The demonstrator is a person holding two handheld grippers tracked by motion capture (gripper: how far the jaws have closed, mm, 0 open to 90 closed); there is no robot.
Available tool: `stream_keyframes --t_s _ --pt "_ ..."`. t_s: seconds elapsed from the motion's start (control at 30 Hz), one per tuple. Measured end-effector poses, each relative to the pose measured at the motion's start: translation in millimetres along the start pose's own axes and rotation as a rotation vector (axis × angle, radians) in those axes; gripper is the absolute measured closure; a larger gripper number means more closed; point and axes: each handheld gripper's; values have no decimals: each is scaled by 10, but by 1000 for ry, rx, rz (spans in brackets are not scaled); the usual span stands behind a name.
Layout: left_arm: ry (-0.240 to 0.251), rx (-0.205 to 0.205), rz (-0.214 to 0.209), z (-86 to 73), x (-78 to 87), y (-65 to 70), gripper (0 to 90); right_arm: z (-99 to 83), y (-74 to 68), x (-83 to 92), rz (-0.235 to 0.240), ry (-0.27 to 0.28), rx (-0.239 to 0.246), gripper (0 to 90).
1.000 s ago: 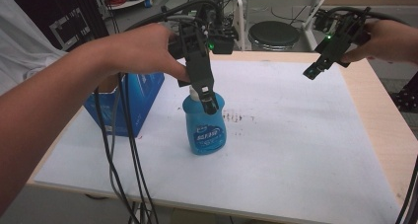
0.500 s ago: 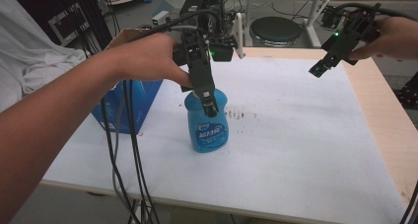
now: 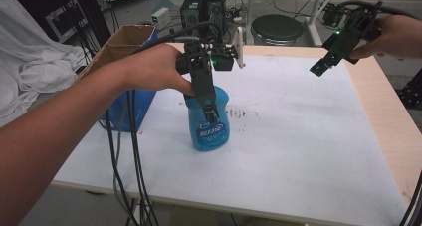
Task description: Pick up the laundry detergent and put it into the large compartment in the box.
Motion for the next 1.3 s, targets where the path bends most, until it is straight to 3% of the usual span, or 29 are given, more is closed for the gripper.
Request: stream_keyframes --t_s 0.3,0.5,1.07,1.3 --pt "-1 4 2 -8 -40 -15 115 4 2 -3 1 3 2 29" --pt "-3 -7 7 -6 -63 -3 174 15 0 -15 3 4 7 29" --pt "-13 49 7 -19 -70 -35 262 14 -15 -5 8 7 3 29" --pt "-8 46 1 -26 -72 -32 317 19 -14 -13 12 11 10 29"
Point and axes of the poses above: each handheld gripper's, and its own axes: x roughly backward along the jaws, z roughly out of its top, y roughly to its right, and after that the axes turned 13 degrees about -x, right-handed
